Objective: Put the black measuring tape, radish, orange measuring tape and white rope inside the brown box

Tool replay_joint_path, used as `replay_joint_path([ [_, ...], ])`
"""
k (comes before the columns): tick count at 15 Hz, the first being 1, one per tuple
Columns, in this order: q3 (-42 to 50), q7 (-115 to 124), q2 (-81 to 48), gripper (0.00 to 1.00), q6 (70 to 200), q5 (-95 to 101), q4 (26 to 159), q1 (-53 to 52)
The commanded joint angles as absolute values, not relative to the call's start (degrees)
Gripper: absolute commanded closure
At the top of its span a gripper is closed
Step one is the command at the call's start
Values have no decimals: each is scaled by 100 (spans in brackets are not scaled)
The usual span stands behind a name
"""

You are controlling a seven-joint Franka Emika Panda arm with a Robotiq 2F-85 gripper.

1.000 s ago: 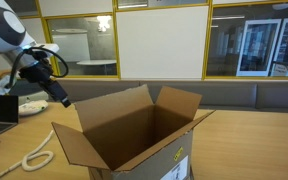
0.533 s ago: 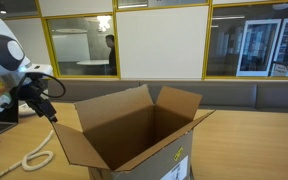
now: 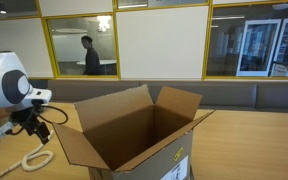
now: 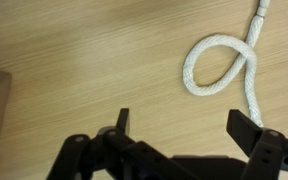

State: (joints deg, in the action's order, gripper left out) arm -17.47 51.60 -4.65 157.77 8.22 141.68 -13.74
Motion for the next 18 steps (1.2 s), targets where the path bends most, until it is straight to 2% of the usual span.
replay_joint_path([
  [1, -1659, 4855, -1167, 0, 16010, 611, 13789, -1645],
  [6, -1568, 4635, -1872, 0, 15978, 496, 13303, -1986],
  [18, -1463, 4077, -2660, 0, 16237, -156, 12540, -2397],
])
